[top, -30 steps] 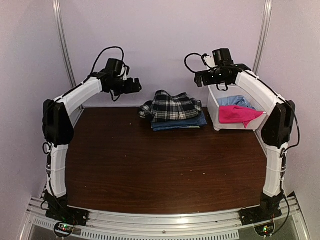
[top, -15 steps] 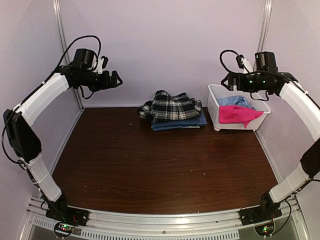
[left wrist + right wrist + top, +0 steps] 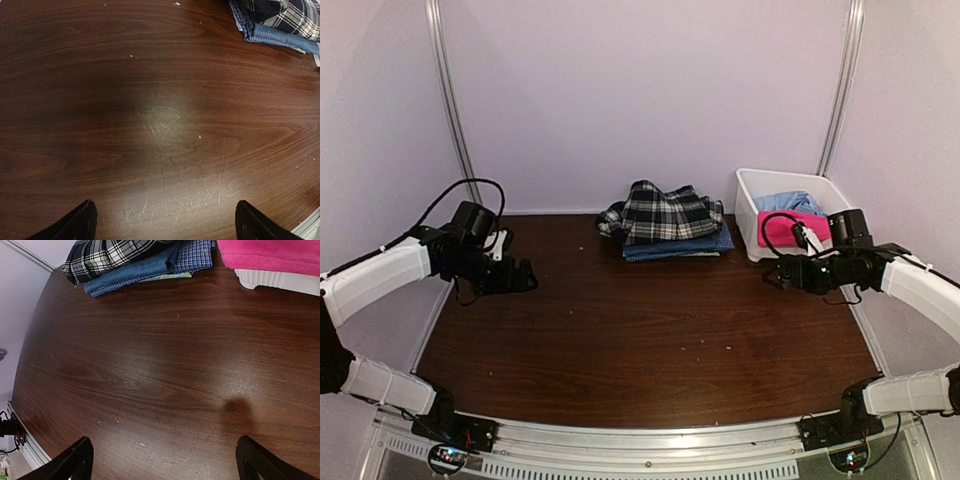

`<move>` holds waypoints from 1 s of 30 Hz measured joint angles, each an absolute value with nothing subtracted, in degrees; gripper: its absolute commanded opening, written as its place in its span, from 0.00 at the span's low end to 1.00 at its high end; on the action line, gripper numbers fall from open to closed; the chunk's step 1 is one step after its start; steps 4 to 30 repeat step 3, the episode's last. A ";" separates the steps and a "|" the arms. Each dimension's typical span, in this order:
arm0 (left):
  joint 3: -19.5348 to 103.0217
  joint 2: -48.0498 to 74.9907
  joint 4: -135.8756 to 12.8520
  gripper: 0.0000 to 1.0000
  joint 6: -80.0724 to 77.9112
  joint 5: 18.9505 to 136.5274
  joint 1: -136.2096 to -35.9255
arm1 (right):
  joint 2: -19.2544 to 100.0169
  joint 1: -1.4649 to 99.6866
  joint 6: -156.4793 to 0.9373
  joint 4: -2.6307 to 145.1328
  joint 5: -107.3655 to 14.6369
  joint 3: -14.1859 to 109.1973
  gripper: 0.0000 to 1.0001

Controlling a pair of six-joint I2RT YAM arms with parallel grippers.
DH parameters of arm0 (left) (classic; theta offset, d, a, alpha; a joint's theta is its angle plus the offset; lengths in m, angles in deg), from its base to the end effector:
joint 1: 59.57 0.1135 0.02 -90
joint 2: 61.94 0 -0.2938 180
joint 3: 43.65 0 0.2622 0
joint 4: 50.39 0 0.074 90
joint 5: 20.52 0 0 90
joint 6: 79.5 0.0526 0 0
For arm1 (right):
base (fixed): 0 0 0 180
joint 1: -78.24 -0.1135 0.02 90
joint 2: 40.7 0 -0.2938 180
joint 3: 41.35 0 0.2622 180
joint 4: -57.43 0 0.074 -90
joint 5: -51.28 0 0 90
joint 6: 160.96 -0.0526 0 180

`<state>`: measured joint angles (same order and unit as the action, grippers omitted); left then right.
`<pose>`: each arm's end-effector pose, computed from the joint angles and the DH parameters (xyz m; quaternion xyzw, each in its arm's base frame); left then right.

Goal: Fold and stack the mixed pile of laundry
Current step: Reset both arms

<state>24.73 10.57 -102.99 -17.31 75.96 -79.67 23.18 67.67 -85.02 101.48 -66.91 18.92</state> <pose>0.2445 -0.0958 0.2693 -0.0482 0.9555 -0.1655 0.2392 0.2249 0.0672 0.2718 -0.0604 0.9067 0.2966 0.2938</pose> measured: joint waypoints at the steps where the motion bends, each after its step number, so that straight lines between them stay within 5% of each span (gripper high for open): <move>1: 23.55 10.20 -102.60 0.98 -17.82 75.91 -79.67 | 22.70 67.67 -85.46 100.74 -67.19 18.11 1.00; 30: 22.22 9.85 -102.01 0.98 -18.38 75.83 -79.67 | 22.30 67.67 -86.07 99.39 -67.48 17.24 1.00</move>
